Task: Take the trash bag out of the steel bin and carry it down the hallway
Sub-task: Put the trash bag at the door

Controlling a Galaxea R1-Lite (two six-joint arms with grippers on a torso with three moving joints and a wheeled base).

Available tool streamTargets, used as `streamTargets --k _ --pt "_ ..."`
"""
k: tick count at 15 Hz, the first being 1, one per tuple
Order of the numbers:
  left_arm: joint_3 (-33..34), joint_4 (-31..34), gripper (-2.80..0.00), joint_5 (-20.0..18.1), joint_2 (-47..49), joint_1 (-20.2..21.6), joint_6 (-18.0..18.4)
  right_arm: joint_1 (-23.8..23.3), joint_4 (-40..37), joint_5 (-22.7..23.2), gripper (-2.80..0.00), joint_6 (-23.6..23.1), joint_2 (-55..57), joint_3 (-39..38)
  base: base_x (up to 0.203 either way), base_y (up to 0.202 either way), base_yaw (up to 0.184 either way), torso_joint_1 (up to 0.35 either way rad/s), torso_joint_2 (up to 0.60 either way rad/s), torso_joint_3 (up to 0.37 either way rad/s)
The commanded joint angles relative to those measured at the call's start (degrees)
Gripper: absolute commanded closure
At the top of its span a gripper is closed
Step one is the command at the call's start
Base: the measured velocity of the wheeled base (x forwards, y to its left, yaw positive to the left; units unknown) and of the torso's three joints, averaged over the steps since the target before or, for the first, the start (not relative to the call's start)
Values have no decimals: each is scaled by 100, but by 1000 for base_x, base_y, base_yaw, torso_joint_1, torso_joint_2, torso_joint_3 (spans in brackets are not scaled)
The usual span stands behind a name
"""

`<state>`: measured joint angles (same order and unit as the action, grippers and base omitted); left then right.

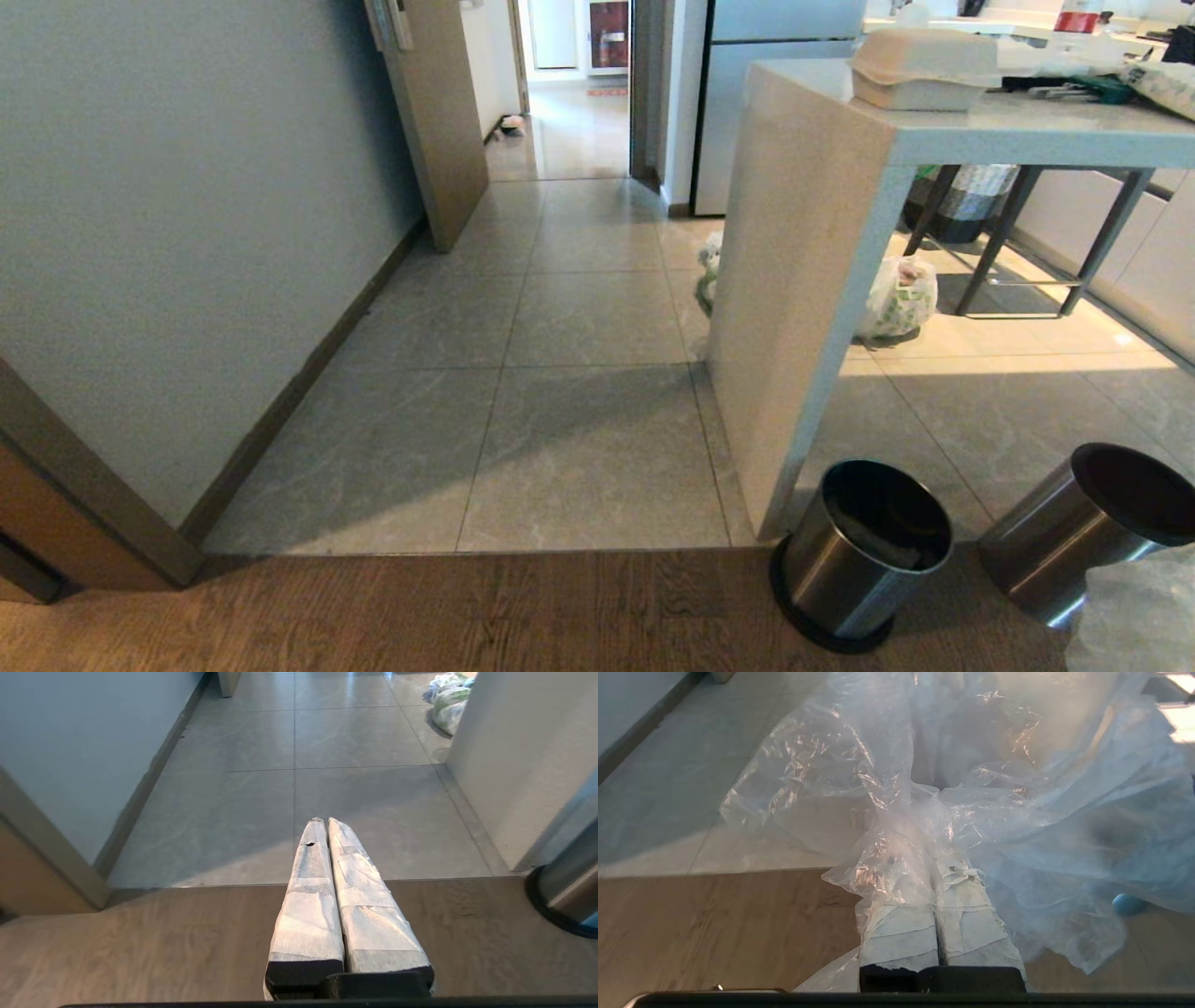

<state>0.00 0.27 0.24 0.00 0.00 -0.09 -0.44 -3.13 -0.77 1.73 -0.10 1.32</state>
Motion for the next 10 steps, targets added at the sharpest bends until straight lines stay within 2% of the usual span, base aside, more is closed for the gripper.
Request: streamTargets --k 1,10 --pt "0 0 0 2 0 0 0 0 -3 -2 0 3 10 0 0 196 1 2 2 7" --pt "0 0 0 2 0 0 9 0 -3 -2 0 3 10 0 0 192 1 -1 3 3"
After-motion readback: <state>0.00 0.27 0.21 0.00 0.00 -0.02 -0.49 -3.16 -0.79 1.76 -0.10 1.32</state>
